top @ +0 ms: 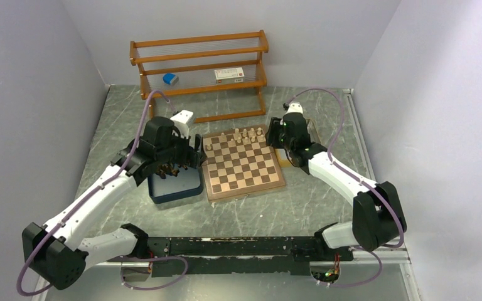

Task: Set up the chess pieces on the board
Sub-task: Pick up the chess piece from the storage box.

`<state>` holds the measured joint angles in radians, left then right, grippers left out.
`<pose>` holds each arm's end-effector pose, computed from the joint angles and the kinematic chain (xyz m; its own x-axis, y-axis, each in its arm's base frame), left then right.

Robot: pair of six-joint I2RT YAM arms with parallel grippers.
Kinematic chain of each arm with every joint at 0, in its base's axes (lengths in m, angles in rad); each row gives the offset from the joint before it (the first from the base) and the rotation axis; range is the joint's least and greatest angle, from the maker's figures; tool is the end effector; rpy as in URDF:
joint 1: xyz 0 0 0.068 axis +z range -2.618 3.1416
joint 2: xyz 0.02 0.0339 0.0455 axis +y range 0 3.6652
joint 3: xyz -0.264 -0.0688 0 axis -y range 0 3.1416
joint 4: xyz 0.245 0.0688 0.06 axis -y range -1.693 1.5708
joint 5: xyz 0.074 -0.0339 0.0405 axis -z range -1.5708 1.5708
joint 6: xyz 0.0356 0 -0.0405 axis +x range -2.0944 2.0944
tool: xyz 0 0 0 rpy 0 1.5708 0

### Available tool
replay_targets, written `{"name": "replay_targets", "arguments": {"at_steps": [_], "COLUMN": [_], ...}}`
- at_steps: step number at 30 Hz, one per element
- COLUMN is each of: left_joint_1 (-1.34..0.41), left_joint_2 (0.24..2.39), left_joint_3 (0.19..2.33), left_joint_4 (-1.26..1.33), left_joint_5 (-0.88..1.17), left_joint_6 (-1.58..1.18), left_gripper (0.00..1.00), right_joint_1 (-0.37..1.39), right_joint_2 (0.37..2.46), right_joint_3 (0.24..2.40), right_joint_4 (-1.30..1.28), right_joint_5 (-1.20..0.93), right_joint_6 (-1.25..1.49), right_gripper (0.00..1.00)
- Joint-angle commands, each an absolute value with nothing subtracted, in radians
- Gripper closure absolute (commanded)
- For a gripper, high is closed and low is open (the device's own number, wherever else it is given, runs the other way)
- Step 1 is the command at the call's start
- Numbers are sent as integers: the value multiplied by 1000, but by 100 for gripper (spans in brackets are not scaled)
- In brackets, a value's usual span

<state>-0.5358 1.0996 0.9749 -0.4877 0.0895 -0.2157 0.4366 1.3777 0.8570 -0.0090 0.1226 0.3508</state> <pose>0.2050 -0.1254 0.3149 -0.6051 0.1114 -0.7883 0.4523 0.8629 -0.2253 0.2792 0.1255 0.2475 -0.5414 0.1238 -0.8316 -0.1470 0.9600 0.2385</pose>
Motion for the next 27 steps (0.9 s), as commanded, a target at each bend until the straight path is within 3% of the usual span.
{"name": "replay_targets", "arguments": {"at_steps": [1, 6, 13, 27], "left_joint_1": [-540, -540, -540, -540], "left_joint_2": [1038, 982, 947, 902], "left_joint_3": [944, 903, 896, 886], "left_joint_4": [-484, -449, -452, -457], "left_joint_5": [81, 107, 83, 41], "left_joint_6": [-185, -178, -177, -176], "left_gripper": [11, 11, 10, 10], "right_joint_1": [431, 374, 224, 206], "right_joint_2": [1392, 1435, 1560, 1756], "right_joint_3": [905, 931, 983, 1026], "right_joint_4": [-17, -22, -36, -22], "right_joint_5": [235, 384, 378, 369], "right_joint_6": [346, 304, 351, 503], "right_gripper": [51, 58, 65, 66]}}
